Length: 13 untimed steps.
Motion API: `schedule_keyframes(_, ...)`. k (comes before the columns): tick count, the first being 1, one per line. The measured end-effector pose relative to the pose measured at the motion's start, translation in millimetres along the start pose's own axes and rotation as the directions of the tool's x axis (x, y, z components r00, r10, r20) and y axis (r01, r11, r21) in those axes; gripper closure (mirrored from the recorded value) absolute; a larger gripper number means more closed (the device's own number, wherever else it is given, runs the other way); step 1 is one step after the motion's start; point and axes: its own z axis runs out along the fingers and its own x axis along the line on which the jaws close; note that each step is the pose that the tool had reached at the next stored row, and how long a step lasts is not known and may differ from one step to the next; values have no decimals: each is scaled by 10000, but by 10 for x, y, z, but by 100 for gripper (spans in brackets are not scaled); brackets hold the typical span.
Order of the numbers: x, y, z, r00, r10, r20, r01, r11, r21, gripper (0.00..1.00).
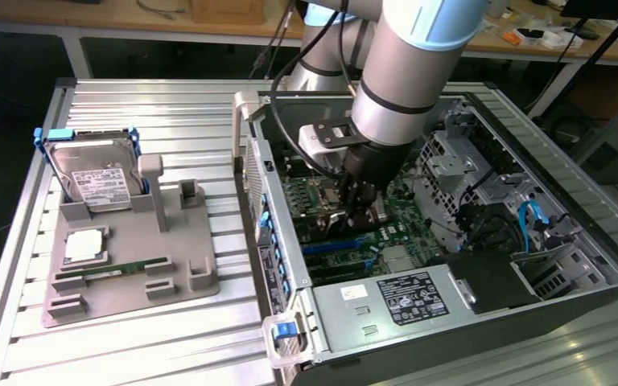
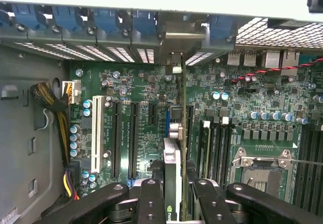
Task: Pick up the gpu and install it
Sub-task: 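Insert the gpu into the slot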
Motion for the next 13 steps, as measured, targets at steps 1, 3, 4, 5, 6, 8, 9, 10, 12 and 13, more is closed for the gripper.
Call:
schedule_keyframes(1, 0, 0, 5, 10000, 0, 2, 0, 10000, 0, 73)
schedule_keyframes(3, 0, 0, 17, 10000, 0, 9, 0, 10000, 0, 73)
schedule_keyframes(4, 1, 0, 21, 10000, 1, 10, -1, 10000, 1, 73)
schedule_keyframes(5, 1, 1, 25, 10000, 2, 11, -2, 10000, -1, 73)
schedule_keyframes(6, 1, 1, 27, 10000, 3, 10, -3, 10000, -1, 73)
schedule_keyframes(8, 1, 1, 27, 10000, 3, 10, -3, 10000, -1, 73)
schedule_keyframes(9, 1, 1, 27, 10000, 3, 11, -3, 10000, -1, 73)
schedule_keyframes(10, 1, 1, 28, 10000, 3, 12, -3, 10000, 0, 73)
schedule_keyframes(12, 2, 2, 29, 10000, 5, 14, -5, 10000, 1, 73)
schedule_keyframes(13, 6, 2, 29, 10000, 5, 14, -5, 10000, 1, 73)
